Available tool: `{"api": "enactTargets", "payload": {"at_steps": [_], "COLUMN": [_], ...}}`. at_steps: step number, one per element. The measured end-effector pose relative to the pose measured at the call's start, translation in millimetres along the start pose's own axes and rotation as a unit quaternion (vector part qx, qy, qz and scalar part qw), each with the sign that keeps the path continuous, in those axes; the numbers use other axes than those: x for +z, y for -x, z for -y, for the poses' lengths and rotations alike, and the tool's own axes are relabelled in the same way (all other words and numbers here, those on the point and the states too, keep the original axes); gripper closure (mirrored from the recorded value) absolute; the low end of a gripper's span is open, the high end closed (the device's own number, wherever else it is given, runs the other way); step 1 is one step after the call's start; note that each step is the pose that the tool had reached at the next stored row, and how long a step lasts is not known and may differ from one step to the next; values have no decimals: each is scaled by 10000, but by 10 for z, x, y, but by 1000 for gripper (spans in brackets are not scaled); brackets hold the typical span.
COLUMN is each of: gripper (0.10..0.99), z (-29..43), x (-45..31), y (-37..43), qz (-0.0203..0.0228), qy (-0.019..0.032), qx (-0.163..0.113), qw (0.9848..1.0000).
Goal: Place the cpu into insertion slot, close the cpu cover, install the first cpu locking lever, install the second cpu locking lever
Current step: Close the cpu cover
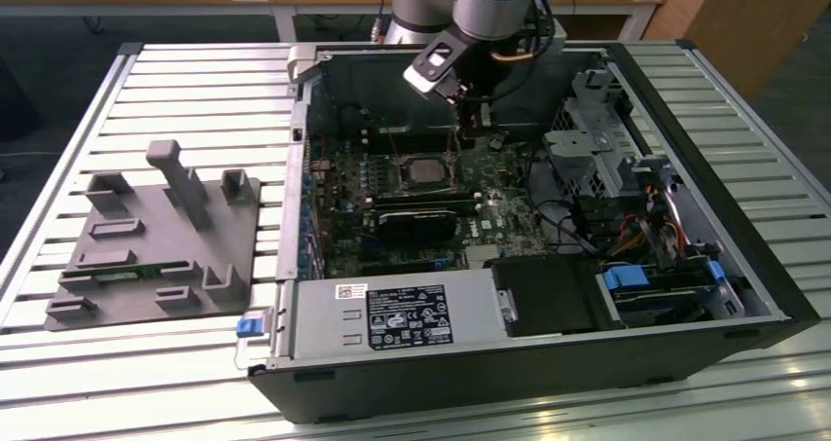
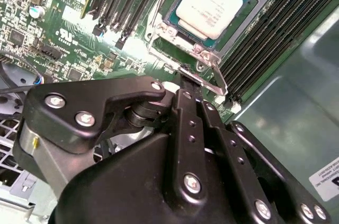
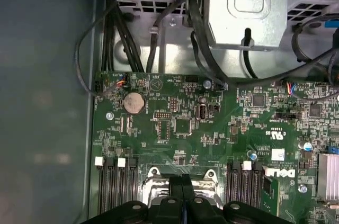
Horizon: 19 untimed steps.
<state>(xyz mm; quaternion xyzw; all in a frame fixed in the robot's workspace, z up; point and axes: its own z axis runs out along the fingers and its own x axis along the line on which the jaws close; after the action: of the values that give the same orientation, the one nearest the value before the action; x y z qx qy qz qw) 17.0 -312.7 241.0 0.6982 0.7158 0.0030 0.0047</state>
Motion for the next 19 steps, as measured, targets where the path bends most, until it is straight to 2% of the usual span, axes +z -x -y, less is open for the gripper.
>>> {"api": "enactTargets", "payload": {"at_steps": [14,16,19], "gripper": [980,980,980], "z": [83,127,233], "x": [61,70,77], "y": [3,2,0], "qz": [-1,0,0], "qy": [0,-1,-1], "qx": [0,0,0], "qw": [10000,10000,10000]}}
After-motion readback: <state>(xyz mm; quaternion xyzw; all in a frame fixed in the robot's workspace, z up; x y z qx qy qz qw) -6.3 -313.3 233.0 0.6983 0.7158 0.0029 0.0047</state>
